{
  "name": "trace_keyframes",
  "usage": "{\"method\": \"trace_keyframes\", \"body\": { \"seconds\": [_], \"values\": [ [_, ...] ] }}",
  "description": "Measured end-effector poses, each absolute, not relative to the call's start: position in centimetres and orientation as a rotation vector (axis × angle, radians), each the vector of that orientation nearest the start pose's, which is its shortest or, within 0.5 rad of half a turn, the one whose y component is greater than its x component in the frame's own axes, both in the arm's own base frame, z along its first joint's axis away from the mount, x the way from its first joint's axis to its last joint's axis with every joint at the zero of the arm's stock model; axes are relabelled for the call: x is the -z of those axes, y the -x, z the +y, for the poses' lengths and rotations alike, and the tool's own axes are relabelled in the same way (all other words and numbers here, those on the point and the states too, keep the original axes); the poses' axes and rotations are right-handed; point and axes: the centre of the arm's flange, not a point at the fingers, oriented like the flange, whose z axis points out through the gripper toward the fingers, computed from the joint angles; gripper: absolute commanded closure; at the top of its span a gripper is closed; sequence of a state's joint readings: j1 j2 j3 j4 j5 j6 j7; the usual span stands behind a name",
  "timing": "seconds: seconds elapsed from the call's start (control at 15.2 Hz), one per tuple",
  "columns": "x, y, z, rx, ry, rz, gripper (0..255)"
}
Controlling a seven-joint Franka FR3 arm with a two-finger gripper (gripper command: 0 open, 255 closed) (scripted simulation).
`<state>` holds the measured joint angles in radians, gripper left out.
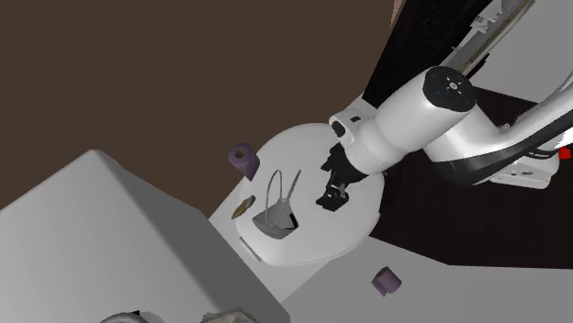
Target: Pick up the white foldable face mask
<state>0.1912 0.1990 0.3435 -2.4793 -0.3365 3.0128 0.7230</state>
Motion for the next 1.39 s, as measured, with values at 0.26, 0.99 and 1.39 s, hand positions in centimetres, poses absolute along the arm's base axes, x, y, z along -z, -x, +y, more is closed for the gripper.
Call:
{"method": "trace_keyframes", "body": {
  "seconds": [0.26, 0.99, 1.39],
  "values": [
    [-21.9, -43.7, 31.5, 0.513, 2.899, -0.212, 0],
    [-13.8, -47.9, 39.0, 0.654, 2.837, -0.29, 0],
    [-10.5, -47.9, 39.1, 0.657, 2.836, -0.292, 0]
  ]
}}
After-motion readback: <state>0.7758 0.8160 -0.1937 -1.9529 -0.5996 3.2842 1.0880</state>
